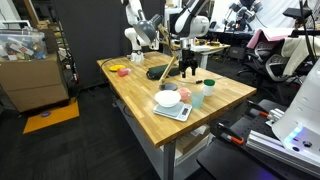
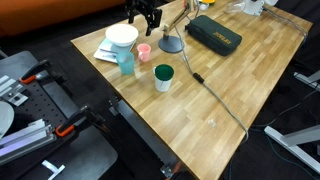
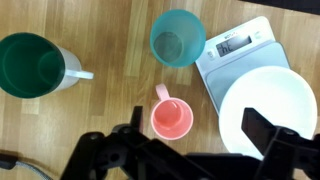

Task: Pour the liquid in the pink cup into the white bowl on the scale

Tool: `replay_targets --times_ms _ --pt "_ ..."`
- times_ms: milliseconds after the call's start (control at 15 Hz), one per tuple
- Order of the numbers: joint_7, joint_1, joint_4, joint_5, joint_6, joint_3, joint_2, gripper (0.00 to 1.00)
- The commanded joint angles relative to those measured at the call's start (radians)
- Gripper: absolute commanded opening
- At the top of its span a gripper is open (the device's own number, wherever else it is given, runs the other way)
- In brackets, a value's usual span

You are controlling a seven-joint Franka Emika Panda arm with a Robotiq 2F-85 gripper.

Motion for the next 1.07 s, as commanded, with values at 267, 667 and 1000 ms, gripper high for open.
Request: replay_targets --times_ms 267,667,1000 --pt "-0.129 -0.065 0.045 0.026 0.021 0.056 0.139 1.0" --pt "-0.116 -0.051 0.044 0.0 0.012 0.057 0.15 1.0" --pt "-0.079 -0.037 0.054 -0.018 0.053 0.043 0.156 1.0"
